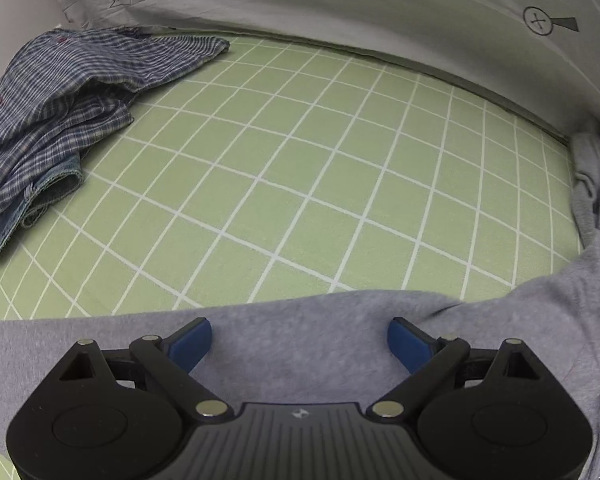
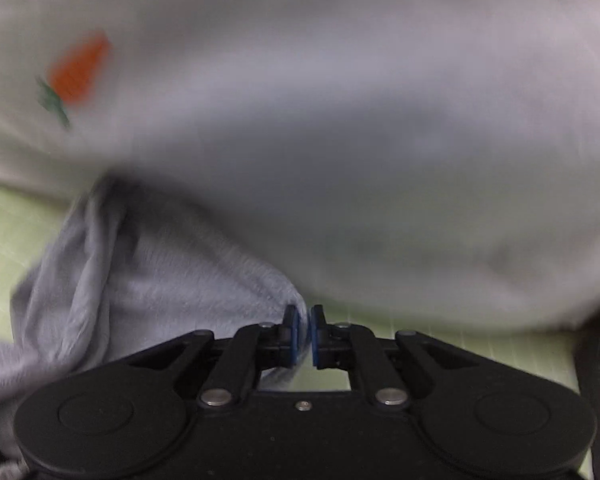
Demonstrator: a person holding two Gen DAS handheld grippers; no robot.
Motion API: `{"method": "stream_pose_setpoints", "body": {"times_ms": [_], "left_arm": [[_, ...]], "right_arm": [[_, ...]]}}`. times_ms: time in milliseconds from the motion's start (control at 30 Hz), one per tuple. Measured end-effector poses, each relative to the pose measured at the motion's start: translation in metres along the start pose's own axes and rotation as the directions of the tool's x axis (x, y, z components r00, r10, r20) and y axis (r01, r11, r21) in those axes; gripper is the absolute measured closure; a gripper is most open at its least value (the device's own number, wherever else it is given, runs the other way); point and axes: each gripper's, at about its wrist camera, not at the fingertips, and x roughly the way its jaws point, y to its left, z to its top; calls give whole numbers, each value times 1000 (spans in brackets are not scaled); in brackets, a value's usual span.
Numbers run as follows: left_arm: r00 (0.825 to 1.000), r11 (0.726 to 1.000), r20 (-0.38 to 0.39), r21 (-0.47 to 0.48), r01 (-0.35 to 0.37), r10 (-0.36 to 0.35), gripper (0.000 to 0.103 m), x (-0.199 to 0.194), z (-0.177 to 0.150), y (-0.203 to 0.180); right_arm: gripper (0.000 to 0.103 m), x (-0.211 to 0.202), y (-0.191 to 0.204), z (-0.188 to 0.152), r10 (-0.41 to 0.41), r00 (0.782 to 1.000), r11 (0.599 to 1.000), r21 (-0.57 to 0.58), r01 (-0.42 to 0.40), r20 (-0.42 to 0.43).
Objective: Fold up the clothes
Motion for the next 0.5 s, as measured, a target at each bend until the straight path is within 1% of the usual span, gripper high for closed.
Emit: {"method": "stream_pose_setpoints", "body": {"times_ms": [33,67,100,133,200,233,300,400,500], "left_arm": [[1000,1000,-1,-2,-1,1,7,0,0,1],[1000,1000,1,0,-5,5,7,-1,1,1],[1000,1000,6,6,-12,12,7,-1,0,1],[1000,1000,7,12,-16,16,6,-1,-1,2],[1000,1000,8,4,-17,17,2,2,-2,5],[1000,1000,9,-12,-11,11,0,3,-3,8],[1000,1000,16,-29,-4,5,0,5,-3,11],[1000,999,18,-35,-9,10,0,6,-1,12],[1000,999,21,-48,-21,23,0,0,0,14]], "right_arm": [[84,-1,-2,-6,-2,1000,1000,-3,2,-12],[68,-6,-4,-11,-13,1000,1000,10,14,-11],[53,-12,-8,-15,-23,1000,999,33,23,-5],[48,-19,-11,-19,-30,1000,997,65,30,1],[28,-34,-19,-29,-36,999,990,138,35,6],[25,-39,-21,-36,-37,999,986,162,37,-2],[20,-50,-25,-51,-37,999,977,208,40,-17],[15,-62,-26,-75,-43,997,971,231,56,-63],[15,-79,-25,-99,-28,993,965,255,57,-116]]}}
